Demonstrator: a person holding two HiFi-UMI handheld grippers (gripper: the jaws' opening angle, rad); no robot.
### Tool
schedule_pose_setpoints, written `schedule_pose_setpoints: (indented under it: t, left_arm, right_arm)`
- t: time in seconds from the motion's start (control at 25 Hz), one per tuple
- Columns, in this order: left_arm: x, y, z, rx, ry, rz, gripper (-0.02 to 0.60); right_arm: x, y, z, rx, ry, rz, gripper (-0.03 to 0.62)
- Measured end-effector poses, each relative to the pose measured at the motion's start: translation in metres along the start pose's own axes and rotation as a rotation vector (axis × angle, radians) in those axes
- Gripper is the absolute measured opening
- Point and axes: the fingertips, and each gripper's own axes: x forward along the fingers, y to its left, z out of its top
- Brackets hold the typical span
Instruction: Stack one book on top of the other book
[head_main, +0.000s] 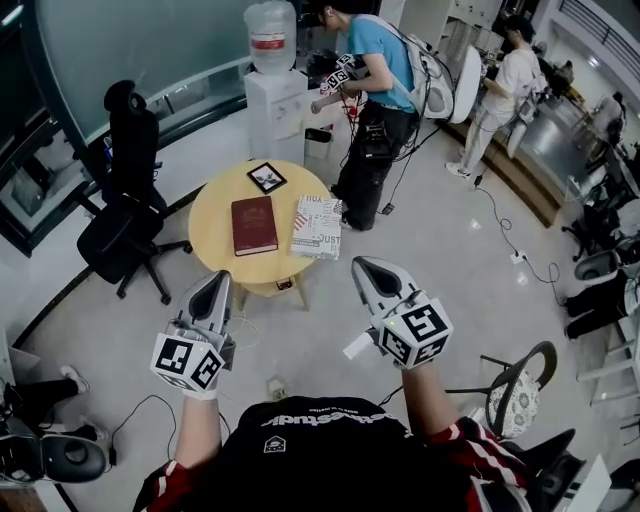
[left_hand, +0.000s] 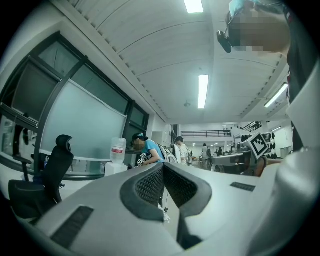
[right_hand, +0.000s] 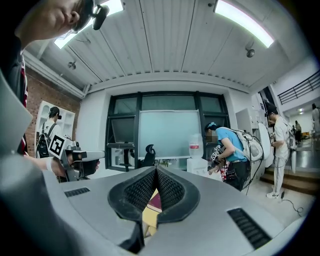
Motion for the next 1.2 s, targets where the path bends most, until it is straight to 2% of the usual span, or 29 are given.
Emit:
schedule_pose_setpoints:
  t: [0.36, 0.72, 1.2]
  left_arm:
    - [0.006, 0.044, 0.013, -0.004, -0.023, -0.006, 0.017]
    - [0.008, 0.094, 0.008, -0.012, -0.021, -0.026, 0.017]
    - [0.014, 0.118, -0.005, -0.04, -0.02, -0.061, 0.017]
  right_arm:
    - [0.041, 0.011, 0.017, -0.015, -0.017, -0.016, 0.028]
    - [0.082, 0.019, 0.012, -0.017, 0.004, -0.066, 0.026]
    - [0.099, 0.024, 0.006, -0.025, 0.044, -0.105, 0.028]
